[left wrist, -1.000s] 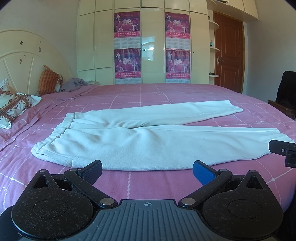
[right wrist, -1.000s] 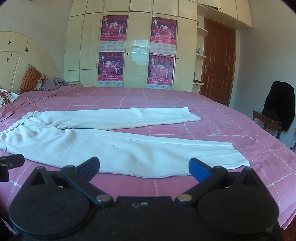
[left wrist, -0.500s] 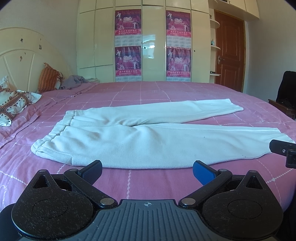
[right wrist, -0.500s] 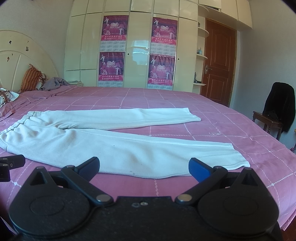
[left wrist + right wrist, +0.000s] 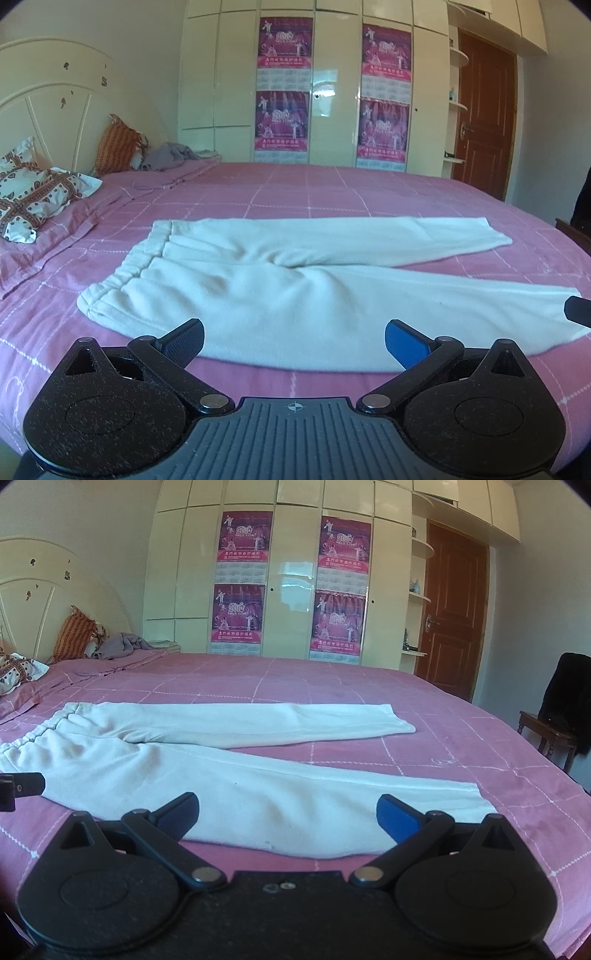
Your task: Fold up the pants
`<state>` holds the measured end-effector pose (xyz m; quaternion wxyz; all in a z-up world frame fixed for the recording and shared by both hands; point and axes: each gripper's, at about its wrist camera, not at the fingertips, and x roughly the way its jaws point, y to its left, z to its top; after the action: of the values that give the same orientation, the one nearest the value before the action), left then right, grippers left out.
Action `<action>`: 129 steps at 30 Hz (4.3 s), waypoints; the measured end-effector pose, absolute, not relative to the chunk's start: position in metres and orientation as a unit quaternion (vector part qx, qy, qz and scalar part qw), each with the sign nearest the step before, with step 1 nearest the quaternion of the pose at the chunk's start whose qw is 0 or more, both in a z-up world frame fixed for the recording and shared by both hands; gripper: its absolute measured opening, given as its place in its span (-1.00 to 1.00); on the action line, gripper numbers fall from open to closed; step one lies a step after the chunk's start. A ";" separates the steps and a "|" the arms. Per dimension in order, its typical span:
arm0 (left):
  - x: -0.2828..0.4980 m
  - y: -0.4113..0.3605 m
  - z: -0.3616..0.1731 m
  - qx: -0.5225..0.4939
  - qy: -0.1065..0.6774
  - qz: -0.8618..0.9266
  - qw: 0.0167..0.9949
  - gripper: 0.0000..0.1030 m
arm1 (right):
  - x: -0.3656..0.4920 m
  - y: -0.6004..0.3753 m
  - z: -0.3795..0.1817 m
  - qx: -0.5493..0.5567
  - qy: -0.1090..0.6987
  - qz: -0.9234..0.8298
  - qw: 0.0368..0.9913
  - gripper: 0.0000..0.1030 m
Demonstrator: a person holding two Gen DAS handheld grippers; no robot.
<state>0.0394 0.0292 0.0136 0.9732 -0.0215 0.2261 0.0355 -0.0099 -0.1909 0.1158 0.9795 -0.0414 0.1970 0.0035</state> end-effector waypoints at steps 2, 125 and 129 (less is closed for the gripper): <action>0.059 0.045 0.021 -0.036 0.228 0.027 0.973 1.00 | 0.005 -0.192 0.124 -0.042 0.191 0.013 0.981 1.00; 0.163 0.329 -0.049 -0.372 0.371 0.024 0.851 -0.69 | 0.162 -0.177 0.055 0.210 0.411 0.135 0.877 -0.85; 0.152 0.329 -0.025 -0.356 0.339 0.012 0.871 -0.69 | 0.153 -0.185 0.070 0.209 0.396 0.146 0.882 -0.85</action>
<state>0.1521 0.3292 -0.0247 0.8710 -0.3555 0.3388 0.0115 0.1528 -0.1845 0.0701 0.8819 0.2091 0.3965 0.1461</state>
